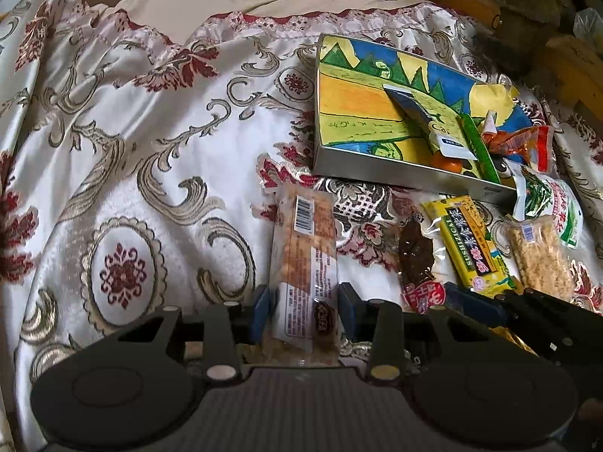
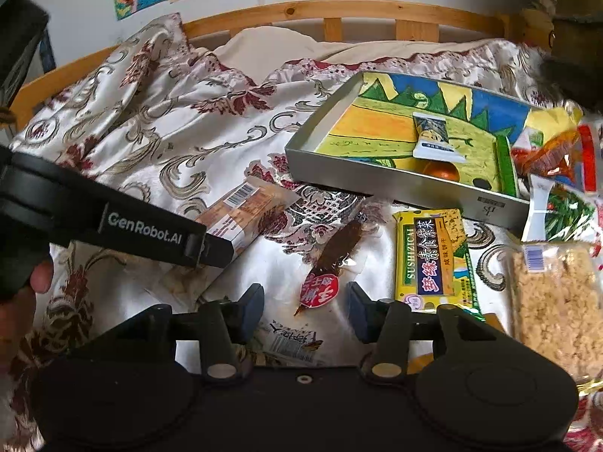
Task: Organize snacks
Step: 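Grasp the brown wafer bar with the left tool while the right tool grasps the brown stick snack, then carry the wafer bar and brown stick into the tray and open both tools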
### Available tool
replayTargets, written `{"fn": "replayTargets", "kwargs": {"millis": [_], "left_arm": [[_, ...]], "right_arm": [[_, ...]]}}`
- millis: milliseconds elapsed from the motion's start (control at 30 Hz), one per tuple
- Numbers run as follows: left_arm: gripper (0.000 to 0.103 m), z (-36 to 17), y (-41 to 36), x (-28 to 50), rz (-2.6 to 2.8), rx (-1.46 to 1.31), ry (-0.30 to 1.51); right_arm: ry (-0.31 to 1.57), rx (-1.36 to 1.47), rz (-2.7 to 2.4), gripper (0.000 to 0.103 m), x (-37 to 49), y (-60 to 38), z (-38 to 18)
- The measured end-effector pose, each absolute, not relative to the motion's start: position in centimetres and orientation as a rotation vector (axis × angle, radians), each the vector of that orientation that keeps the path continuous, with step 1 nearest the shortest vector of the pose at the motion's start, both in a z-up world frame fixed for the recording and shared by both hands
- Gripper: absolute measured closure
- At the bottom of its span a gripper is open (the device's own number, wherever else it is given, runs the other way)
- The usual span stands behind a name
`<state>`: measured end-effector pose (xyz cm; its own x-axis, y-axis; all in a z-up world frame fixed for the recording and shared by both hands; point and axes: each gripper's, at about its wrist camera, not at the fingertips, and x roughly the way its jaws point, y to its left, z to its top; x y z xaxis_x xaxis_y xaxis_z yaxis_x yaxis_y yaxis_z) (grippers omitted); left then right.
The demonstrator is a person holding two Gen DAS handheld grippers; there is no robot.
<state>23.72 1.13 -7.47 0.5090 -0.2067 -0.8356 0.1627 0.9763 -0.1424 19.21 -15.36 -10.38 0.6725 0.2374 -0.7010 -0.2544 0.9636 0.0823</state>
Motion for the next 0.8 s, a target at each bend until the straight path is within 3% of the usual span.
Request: {"fn": "replayTargets", "kwargs": {"millis": [367, 400, 433, 800], "left_arm": [[0.061, -6.4, 0.8, 21.5, -0.224, -0.092, 1.019], [0.061, -6.3, 0.8, 21.3, -0.226, -0.093, 1.018], [0.061, -6.2, 0.7, 21.1, -0.228, -0.095, 1.017], [0.062, -5.4, 0.4, 20.2, -0.224, -0.112, 1.005]], "right_arm": [[0.783, -0.104, 0.276, 0.065, 16.7, -15.7, -9.2], [0.78, -0.109, 0.273, 0.072, 16.5, -15.8, -9.1], [0.781, -0.111, 0.271, 0.099, 16.4, -15.9, -9.0], [0.75, -0.102, 0.252, 0.101, 15.5, -16.6, -8.2]]}}
